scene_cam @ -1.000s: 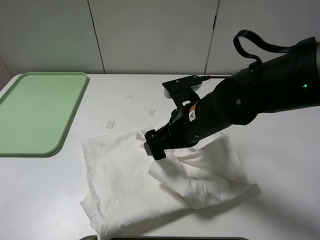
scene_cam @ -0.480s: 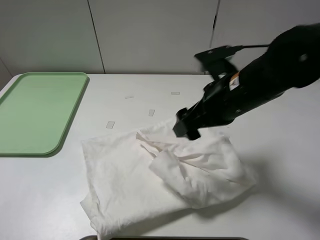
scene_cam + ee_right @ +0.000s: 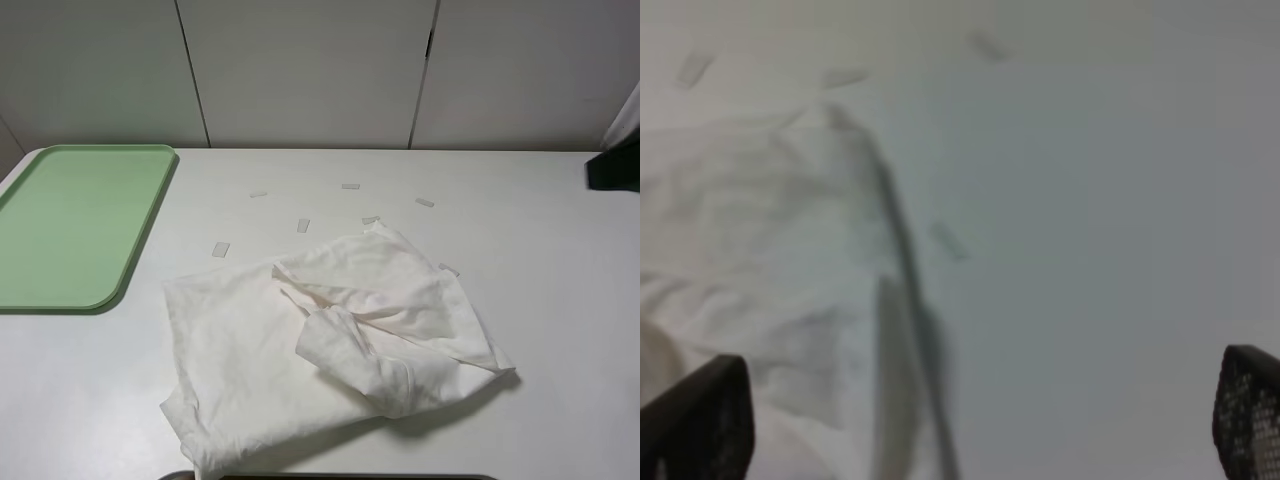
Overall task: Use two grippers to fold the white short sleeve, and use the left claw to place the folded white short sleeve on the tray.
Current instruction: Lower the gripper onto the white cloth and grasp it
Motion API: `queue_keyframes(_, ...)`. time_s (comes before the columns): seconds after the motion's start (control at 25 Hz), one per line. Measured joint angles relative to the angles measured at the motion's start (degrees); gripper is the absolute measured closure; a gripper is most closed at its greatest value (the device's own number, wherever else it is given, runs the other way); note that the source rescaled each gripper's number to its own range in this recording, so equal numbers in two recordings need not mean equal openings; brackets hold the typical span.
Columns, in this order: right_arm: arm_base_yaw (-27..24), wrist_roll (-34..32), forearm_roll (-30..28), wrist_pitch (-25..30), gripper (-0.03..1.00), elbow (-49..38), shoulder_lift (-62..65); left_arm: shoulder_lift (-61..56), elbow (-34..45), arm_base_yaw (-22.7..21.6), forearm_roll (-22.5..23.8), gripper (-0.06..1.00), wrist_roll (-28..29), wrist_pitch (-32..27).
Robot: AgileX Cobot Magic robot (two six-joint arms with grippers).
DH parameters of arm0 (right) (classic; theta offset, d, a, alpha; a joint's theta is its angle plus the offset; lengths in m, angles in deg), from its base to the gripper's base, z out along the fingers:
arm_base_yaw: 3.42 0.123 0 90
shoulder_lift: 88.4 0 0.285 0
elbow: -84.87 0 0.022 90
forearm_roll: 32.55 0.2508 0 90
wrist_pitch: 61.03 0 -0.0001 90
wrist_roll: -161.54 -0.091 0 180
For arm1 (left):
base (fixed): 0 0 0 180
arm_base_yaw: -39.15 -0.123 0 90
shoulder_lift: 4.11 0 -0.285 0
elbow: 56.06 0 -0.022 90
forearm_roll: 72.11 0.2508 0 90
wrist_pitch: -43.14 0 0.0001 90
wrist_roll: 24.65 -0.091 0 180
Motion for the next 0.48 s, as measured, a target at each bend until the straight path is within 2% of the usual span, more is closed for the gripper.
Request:
queue_keyframes(0.04,-1.44,-0.06,-0.08,0.87,-0.03,0.00,2.44,0.00,0.00,0.00,0.00,0.00,0.00,0.00)
queue_keyframes(0.08,-4.96,-0.24,-0.12,3.75,-0.03,0.00,11.18,0.00,0.00,0.00,0.00,0.00,0.00,0.00)
queue_keyframes(0.12,-5.89,-0.24,-0.12,4.43,-0.03,0.00,14.36,0.00,0.00,0.00,0.00,0.00,0.00,0.00)
queue_keyframes(0.2,-6.23,-0.24,-0.12,4.85,-0.03,0.00,17.68,0.00,0.00,0.00,0.00,0.00,0.00,0.00)
queue_keyframes(0.36,-6.38,-0.24,-0.07,6.14,-0.03,-0.01,33.01,0.00,0.00,0.00,0.00,0.00,0.00,0.00)
queue_keyframes(0.44,-6.38,-0.24,-0.68,7.86,-0.03,-0.01,38.67,0.00,0.00,0.00,0.00,0.00,0.00,0.05)
queue_keyframes(0.48,-6.38,-0.24,-1.98,10.55,-0.03,-0.01,42.88,0.00,0.00,0.00,0.00,0.00,0.00,0.05)
